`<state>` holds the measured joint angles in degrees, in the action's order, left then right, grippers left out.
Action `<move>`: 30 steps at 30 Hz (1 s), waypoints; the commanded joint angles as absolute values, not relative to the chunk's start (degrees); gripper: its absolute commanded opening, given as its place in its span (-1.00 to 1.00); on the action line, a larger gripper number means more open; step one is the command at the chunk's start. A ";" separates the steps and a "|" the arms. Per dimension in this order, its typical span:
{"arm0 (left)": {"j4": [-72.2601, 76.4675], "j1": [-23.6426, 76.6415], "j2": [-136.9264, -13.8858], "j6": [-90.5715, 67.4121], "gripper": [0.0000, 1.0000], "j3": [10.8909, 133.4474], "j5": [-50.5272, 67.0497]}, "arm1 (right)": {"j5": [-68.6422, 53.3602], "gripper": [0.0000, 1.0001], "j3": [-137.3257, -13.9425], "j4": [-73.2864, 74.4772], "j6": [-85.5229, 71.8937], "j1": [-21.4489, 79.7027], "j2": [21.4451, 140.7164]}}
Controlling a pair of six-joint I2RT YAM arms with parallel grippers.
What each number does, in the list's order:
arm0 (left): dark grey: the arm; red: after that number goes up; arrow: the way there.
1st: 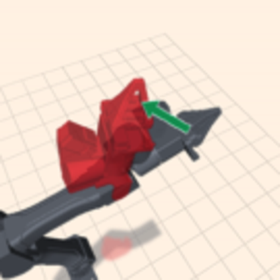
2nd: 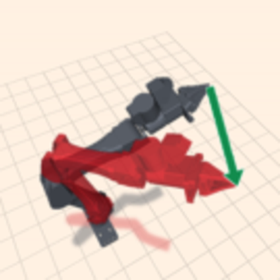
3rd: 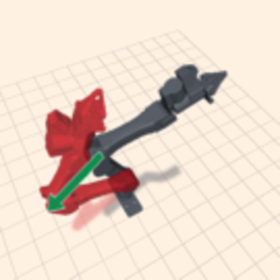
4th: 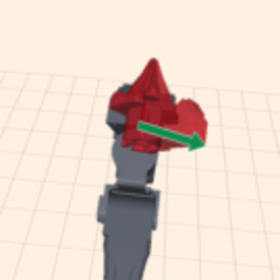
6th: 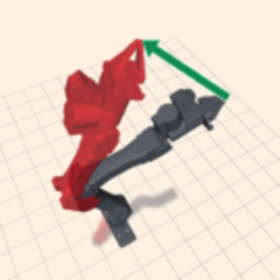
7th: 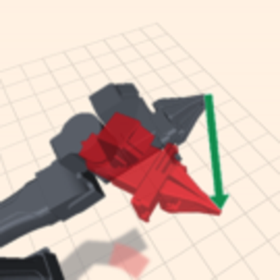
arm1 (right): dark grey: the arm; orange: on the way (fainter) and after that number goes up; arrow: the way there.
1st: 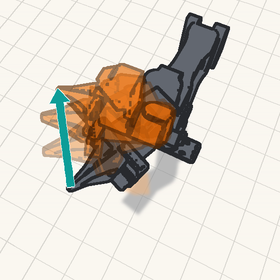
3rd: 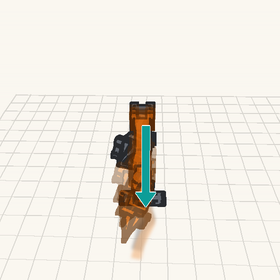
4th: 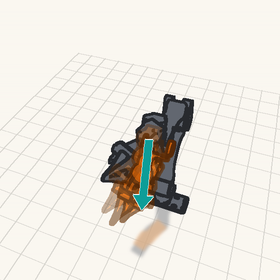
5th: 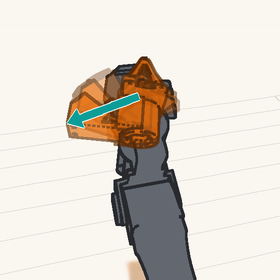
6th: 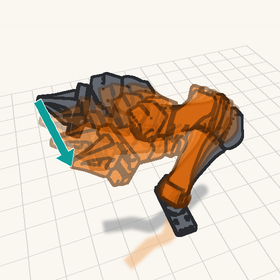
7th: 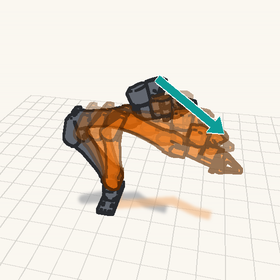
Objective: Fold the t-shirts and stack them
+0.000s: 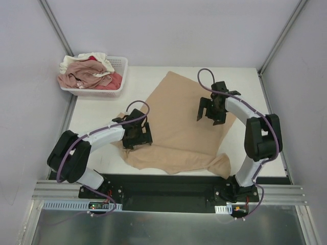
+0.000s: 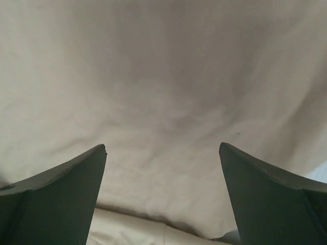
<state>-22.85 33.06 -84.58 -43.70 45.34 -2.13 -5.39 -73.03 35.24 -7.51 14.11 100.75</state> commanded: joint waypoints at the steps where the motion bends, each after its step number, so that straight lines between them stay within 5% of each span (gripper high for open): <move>1: -21.01 29.80 -92.35 -40.97 0.99 51.75 -2.29 | -6.24 0.93 -71.99 33.58 -8.96 14.50 104.67; 8: -21.35 27.86 -113.79 -30.33 0.99 76.78 4.82 | -8.96 0.93 -62.51 32.44 -10.71 14.94 101.08; 17: -29.44 27.42 -148.59 -29.79 0.99 133.09 24.07 | -15.64 0.93 -51.68 29.18 -16.08 31.09 94.04; 23: -29.27 26.81 -149.78 -31.56 0.99 140.10 20.66 | -6.28 0.93 -57.73 34.88 -13.90 31.38 89.74; 30: -29.27 26.10 -136.34 -28.13 0.99 131.85 16.79 | -1.76 0.93 -60.39 39.81 -12.30 28.31 82.55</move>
